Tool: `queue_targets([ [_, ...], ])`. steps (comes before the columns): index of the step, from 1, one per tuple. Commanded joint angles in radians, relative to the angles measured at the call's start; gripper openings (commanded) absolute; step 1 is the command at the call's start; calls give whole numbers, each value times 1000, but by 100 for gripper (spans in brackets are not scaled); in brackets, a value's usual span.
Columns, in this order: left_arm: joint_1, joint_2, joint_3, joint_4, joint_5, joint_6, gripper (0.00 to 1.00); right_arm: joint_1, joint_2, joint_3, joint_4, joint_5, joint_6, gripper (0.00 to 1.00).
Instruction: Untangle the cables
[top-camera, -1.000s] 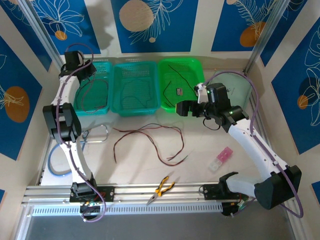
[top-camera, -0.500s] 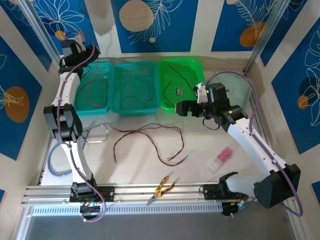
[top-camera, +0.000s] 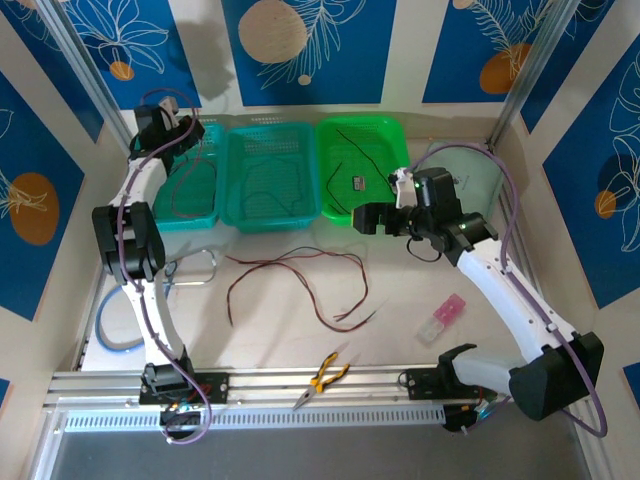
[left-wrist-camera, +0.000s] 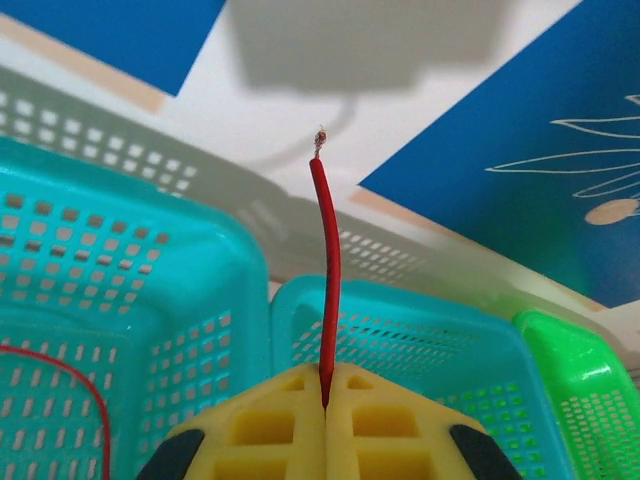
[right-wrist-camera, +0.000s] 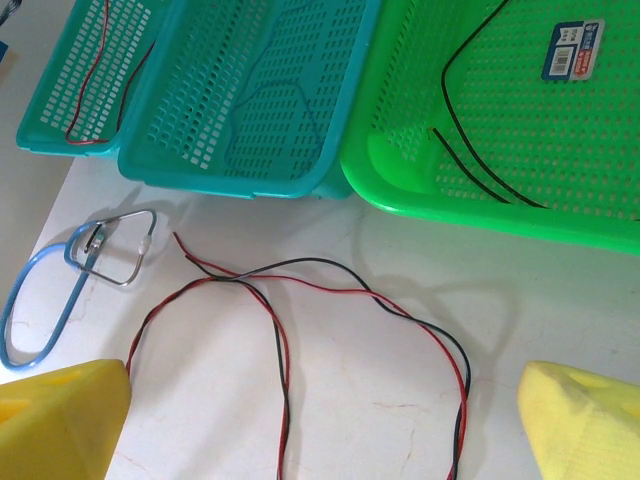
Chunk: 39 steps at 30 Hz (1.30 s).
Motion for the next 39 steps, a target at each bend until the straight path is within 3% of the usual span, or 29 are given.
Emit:
queue_targets([
  [1, 23, 5, -1, -76, -69, -6, 0, -3, -24, -20, -14, -15, 13, 99],
  [10, 57, 0, -57, -209, -159, -60, 0, -2, -19, -21, -5, -20, 19, 99],
  [17, 49, 79, 50, -238, -14, -43, 0, 1, -23, -32, -10, -18, 21, 99],
  [24, 44, 103, 123, -415, -207, -46, 3, 6, -28, -34, -11, -15, 26, 99],
  [25, 46, 108, 130, -429, -217, -43, 7, 6, -29, -33, -13, -13, 26, 99],
  [26, 46, 115, 136, -438, -220, -38, 19, 6, -31, -32, -15, -12, 27, 99],
  [27, 46, 122, 148, -453, -220, -32, 38, 6, -33, -32, -18, -11, 25, 99],
  [28, 46, 127, 161, -464, -211, -24, 45, 6, -35, -32, -19, -9, 24, 99],
  [32, 40, 101, 161, -465, -202, 21, 58, 5, -41, -32, -21, -5, 20, 99],
  [36, 26, 35, 138, -460, -270, 84, 72, 6, -38, -31, -11, -12, 26, 99],
  [39, 9, -16, 119, -462, -323, 134, 74, 10, -36, -31, -3, -18, 33, 99],
])
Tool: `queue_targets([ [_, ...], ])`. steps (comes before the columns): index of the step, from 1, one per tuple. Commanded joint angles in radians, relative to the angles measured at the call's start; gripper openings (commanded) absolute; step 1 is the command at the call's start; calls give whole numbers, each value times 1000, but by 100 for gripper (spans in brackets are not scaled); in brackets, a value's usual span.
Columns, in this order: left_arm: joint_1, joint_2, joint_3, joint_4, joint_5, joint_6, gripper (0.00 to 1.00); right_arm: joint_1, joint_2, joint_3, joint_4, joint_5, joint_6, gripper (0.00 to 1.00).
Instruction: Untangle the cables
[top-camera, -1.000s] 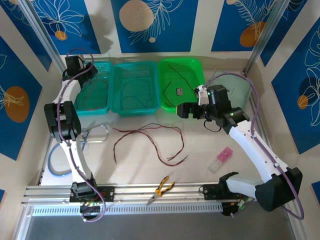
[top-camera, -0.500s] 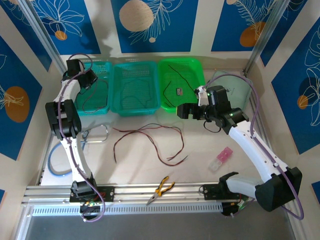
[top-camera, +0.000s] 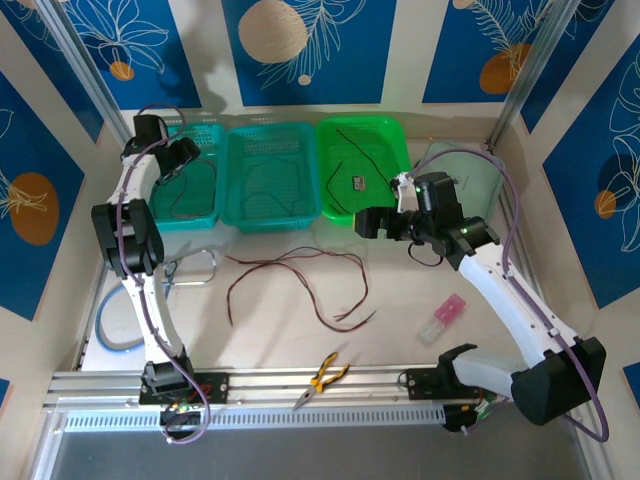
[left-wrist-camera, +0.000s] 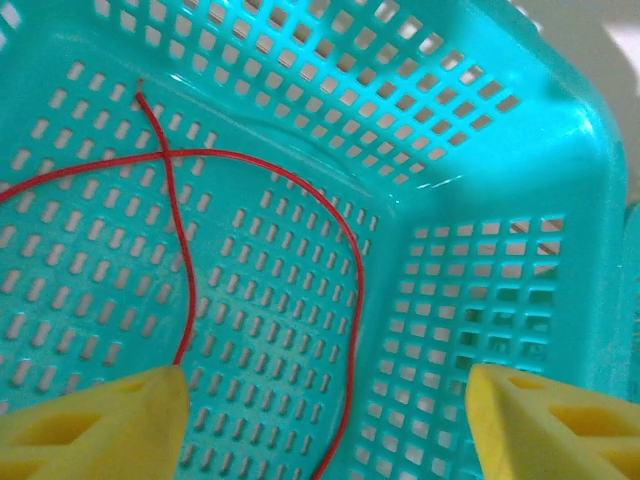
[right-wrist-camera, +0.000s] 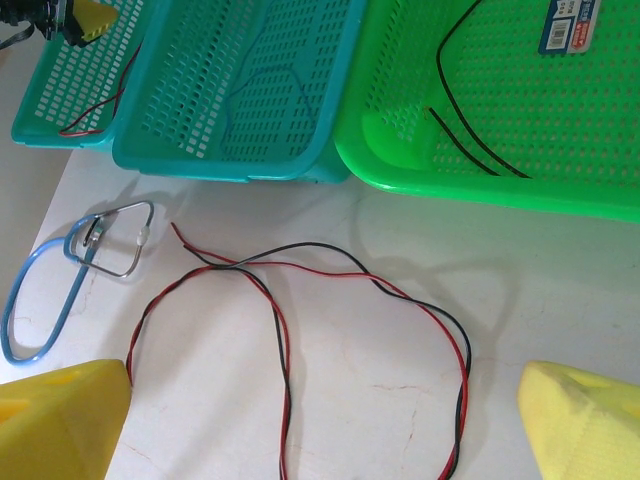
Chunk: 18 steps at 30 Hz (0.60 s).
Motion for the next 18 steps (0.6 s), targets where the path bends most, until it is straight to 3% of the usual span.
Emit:
queue_targets([
  [1, -25, -112, -15, -23, -84, 83, 74, 9, -14, -4, 8, -17, 15, 99],
  [10, -99, -344, -238, -43, -199, 143, 74, 11, -26, -23, 17, -10, 27, 99],
  [18, -147, -607, -520, -131, -272, 151, 83, 11, -53, -89, 71, -37, 51, 99],
])
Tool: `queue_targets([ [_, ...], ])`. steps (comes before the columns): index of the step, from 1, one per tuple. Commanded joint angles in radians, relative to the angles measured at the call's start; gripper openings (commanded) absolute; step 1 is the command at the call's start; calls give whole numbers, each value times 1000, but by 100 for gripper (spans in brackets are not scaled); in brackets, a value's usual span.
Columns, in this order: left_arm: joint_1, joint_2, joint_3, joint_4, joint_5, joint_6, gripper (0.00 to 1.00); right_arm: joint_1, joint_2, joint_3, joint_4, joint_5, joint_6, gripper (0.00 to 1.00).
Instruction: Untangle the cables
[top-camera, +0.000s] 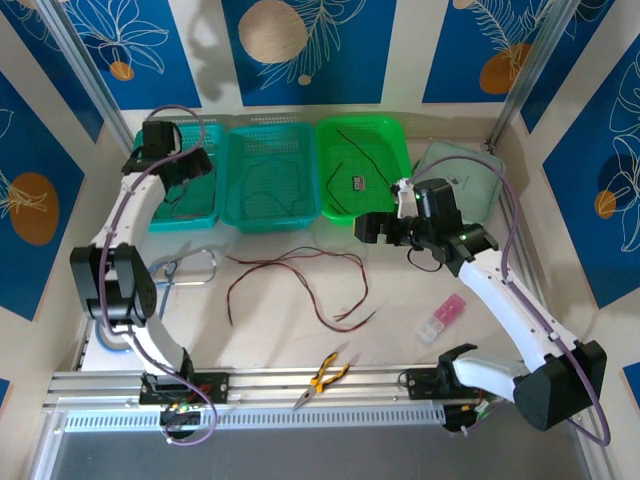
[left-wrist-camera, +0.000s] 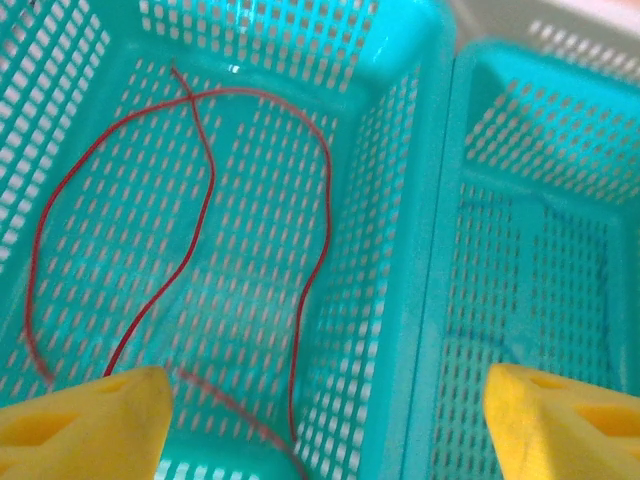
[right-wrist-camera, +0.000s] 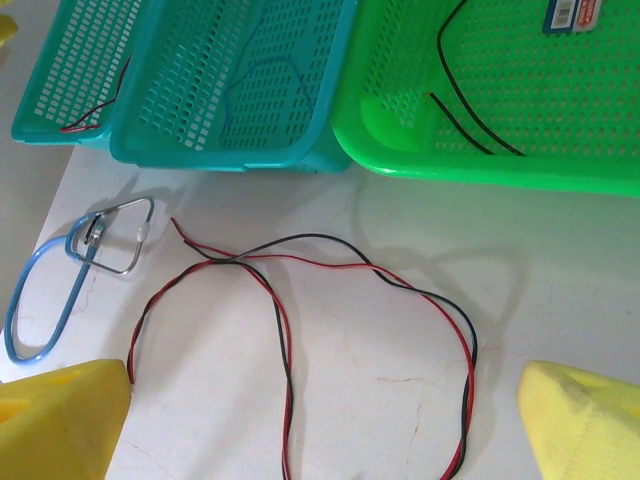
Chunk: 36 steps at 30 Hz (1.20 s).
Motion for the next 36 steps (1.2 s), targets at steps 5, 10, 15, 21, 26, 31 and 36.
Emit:
queue_targets([
  [5, -39, -274, -284, -9, -98, -35, 86, 8, -35, -37, 50, -36, 35, 99],
  [10, -58, -337, -334, -74, -82, -76, 87, 10, -29, -35, 57, -46, 36, 99],
  [15, -59, -365, -405, -40, -39, -107, 86, 13, -36, -31, 53, -41, 37, 99],
  [21, -52, -300, -382, -34, 81, -175, 87, 13, -59, -18, 11, -24, 24, 99],
  [26, -41, -254, -362, -19, 53, -171, 87, 8, -87, -17, -20, -8, 12, 99],
  [31, -21, -233, -355, 12, 63, -170, 87, -2, -93, -20, -29, -9, 10, 99],
  [36, -4, -198, -336, 19, 91, -174, 87, -5, -88, -14, -23, -12, 12, 99],
])
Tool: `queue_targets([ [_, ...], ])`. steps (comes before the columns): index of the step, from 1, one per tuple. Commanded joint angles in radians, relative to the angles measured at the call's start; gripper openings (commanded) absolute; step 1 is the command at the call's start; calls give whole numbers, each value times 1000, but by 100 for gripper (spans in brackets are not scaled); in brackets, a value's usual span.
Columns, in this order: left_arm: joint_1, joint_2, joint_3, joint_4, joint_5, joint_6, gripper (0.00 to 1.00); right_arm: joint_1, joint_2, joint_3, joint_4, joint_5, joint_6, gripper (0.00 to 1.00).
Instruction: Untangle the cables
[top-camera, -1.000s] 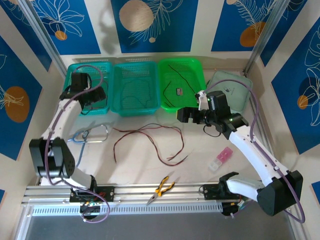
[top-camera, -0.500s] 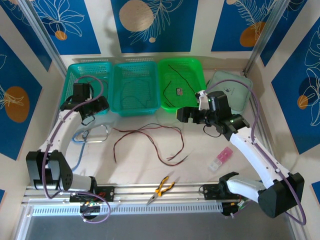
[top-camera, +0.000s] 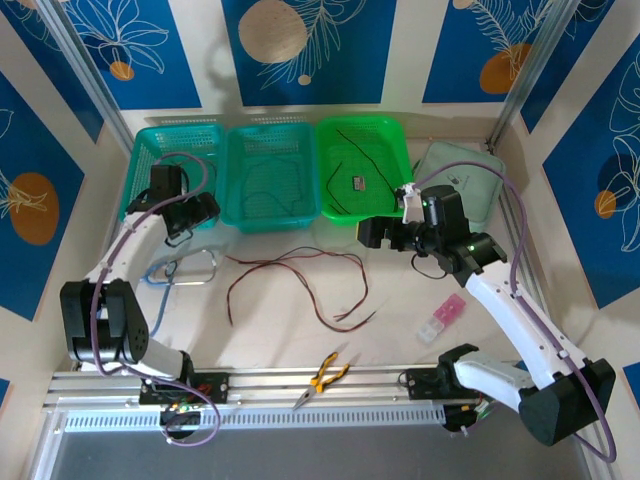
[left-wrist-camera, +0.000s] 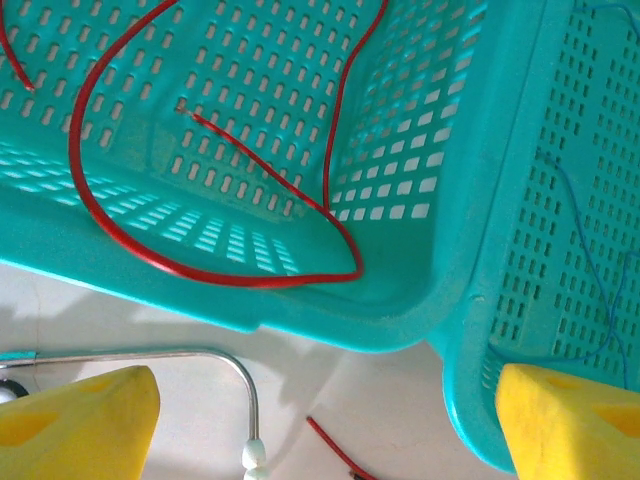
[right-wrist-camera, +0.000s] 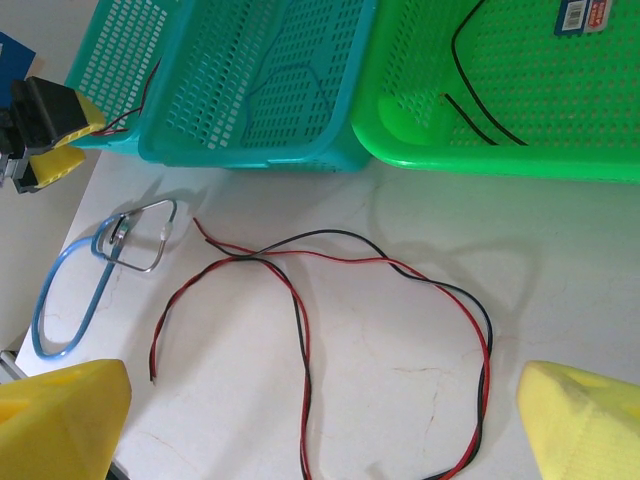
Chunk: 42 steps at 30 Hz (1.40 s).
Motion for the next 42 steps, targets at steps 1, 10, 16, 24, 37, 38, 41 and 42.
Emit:
queue_targets([
  [1, 15, 22, 43, 25, 34, -14, 87, -4, -9, 18, -19, 1, -12, 99],
  [10, 30, 64, 78, 31, 55, -7, 87, -10, -11, 24, -31, 1, -15, 99],
  [16, 51, 86, 71, 60, 89, -25, 87, -13, -14, 26, -39, 4, -18, 99],
  [24, 55, 124, 107, 67, 111, -27, 86, -18, -10, 40, -45, 2, -23, 99],
  [37, 55, 217, 190, 49, 120, -9, 86, -18, -5, 43, -52, -1, -22, 99],
  [38, 55, 227, 201, 44, 122, -5, 86, -17, -7, 43, -54, 0, -23, 99],
  [41, 55, 258, 233, 27, 125, 15, 86, -19, -13, 42, -57, 4, -23, 99],
  [42, 56, 267, 245, 17, 124, 21, 86, -19, -13, 42, -59, 6, -23, 99],
])
